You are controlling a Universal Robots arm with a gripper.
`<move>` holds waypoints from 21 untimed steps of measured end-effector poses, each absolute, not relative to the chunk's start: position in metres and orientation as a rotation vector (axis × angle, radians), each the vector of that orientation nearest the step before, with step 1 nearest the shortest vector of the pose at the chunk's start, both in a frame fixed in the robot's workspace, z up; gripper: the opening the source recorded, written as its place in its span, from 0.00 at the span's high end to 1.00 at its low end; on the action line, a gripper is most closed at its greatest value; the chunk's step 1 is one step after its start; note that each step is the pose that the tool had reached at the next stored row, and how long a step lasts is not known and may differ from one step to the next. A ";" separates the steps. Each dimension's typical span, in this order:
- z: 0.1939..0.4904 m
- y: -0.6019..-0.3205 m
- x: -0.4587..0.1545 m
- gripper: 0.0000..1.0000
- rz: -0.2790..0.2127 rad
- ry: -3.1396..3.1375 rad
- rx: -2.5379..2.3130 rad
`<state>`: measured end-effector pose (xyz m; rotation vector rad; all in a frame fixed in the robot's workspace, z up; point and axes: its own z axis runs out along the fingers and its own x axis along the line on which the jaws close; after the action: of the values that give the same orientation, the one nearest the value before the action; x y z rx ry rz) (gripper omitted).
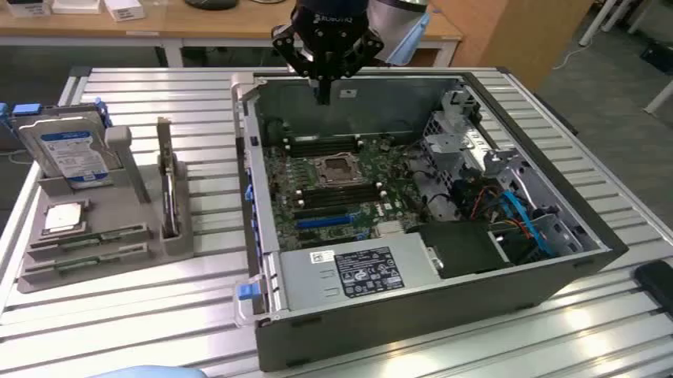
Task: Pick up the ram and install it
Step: 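Reach for the ram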
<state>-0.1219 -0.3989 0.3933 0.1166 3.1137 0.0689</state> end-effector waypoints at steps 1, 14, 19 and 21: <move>0.393 -0.399 -0.122 0.90 0.069 3.114 0.117; 0.393 -0.399 -0.143 0.90 0.069 3.113 0.117; 0.393 -0.399 -0.164 0.90 0.069 3.113 0.117; 0.393 -0.399 -0.173 0.90 0.069 3.113 0.116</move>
<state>-0.1731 -0.3989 0.3932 0.1163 3.1133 0.0688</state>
